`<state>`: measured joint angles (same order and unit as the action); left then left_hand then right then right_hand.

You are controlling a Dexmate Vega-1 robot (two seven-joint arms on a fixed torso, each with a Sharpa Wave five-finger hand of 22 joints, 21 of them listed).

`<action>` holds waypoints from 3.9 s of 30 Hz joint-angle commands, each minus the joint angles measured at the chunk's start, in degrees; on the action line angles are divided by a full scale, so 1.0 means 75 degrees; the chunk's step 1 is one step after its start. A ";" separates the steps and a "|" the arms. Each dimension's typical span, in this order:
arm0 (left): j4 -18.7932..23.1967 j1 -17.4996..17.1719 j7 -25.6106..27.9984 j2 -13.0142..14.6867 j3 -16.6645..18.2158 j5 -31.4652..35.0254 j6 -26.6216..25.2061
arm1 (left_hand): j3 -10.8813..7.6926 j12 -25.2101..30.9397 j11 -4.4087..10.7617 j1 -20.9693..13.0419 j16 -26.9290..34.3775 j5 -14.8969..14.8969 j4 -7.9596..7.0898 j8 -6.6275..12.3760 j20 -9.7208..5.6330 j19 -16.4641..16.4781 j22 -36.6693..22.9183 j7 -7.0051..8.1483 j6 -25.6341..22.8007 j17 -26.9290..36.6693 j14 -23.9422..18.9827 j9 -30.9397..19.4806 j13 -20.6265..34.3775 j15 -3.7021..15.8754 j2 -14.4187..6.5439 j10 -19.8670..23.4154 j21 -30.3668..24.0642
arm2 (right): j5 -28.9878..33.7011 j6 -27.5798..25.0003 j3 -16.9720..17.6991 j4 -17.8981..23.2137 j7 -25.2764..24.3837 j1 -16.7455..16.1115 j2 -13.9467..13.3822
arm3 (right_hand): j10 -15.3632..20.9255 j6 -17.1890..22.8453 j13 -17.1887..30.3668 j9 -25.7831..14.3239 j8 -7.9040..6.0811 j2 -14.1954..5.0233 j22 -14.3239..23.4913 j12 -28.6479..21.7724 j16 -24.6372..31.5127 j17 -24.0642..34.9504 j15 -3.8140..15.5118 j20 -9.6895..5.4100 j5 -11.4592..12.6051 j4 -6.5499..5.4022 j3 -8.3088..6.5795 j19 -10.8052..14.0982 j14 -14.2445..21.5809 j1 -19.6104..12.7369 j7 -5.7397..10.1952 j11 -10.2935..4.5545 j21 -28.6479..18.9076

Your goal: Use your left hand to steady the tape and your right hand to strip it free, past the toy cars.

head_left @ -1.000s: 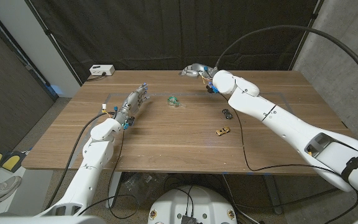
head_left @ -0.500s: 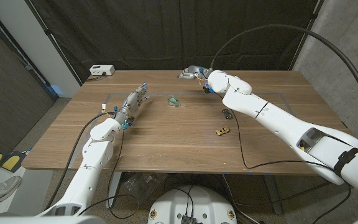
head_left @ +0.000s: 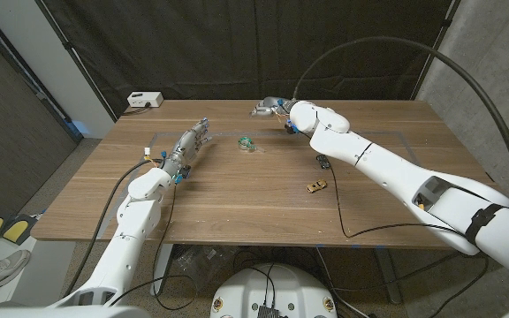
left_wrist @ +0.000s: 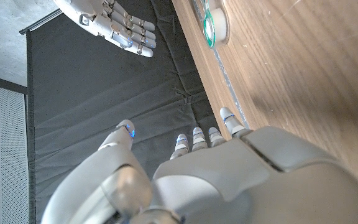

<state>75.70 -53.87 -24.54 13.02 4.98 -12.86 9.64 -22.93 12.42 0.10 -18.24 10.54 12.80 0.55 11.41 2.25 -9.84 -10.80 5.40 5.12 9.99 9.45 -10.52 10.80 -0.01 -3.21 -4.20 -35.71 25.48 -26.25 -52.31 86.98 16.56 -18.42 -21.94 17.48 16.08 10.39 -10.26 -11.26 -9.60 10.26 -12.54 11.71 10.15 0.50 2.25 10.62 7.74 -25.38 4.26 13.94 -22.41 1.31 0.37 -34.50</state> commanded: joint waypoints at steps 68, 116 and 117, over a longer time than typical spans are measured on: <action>-0.0608 0.0483 -0.0218 -0.0240 0.0264 0.0289 -0.0181 | 0.0147 -0.0034 -0.0019 0.0225 0.0040 -0.0079 -0.0185 0.0014 0.0096 -0.0232 -0.0040 -0.0037 -0.0186 0.0054 -0.0056 -0.0043 0.0015 -0.0011 -0.0134 0.0110 0.0061 | 0.1835 0.0795 -0.1456 -0.4377 -0.0873 0.1097 0.2290 | 0.2559 0.2754 0.0087 -0.0088 -0.0450 0.1563 0.0103 -0.0499 0.0300 0.0141 0.1447 -0.0548 0.0415 0.0103 0.0402 0.1852 0.2887 -0.2475 0.0639 -0.0800 -0.0454; -0.0660 0.0512 -0.0317 -0.0331 0.0368 0.0250 -0.0163 | 0.0329 -0.0035 -0.0052 0.0590 0.0061 -0.0064 -0.0467 0.0012 0.0130 -0.0213 -0.0054 -0.0057 -0.0293 0.0069 -0.0112 -0.0045 0.0015 -0.0027 -0.0188 0.0146 0.0083 | 0.2290 0.1261 -0.2138 -0.6468 -0.1372 0.1617 0.3265 | 0.5462 0.5022 0.0811 -0.0100 -0.0614 0.0831 0.0289 -0.1546 0.2246 0.1934 0.1780 -0.1144 0.0515 0.0281 0.0521 0.2378 0.5323 -0.5646 0.1331 -0.1395 -0.1261; -0.0655 0.0509 -0.0314 -0.0332 0.0368 0.0252 -0.0168 | 0.0332 -0.0035 -0.0055 0.0596 0.0058 -0.0063 -0.0472 0.0012 0.0133 -0.0217 -0.0054 -0.0057 -0.0294 0.0069 -0.0107 -0.0045 0.0015 -0.0026 -0.0188 0.0147 0.0085 | 0.2283 0.1279 -0.2134 -0.6500 -0.1384 0.1622 0.3279 | 0.5710 0.5271 0.0914 -0.0124 -0.0662 0.0790 0.0322 -0.1685 0.2377 0.2081 0.1781 -0.1162 0.0462 0.0251 0.0592 0.2403 0.5436 -0.5781 0.1307 -0.1418 -0.1385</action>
<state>70.63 -50.18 -26.78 10.60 7.66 -10.95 8.46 -20.26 11.98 -0.32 -13.92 10.54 12.41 -2.62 11.41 2.87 -9.84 -11.07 4.69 3.15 10.26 8.81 -10.52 10.78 -0.43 -4.33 -3.37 -35.16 41.93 -17.18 -67.56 40.38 6.74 -6.79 1.65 54.99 51.18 14.65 -10.80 -15.51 -2.24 12.05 -22.77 27.28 23.28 7.01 -2.36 14.75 9.79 -21.82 21.78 52.76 -62.29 9.98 -8.37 -43.13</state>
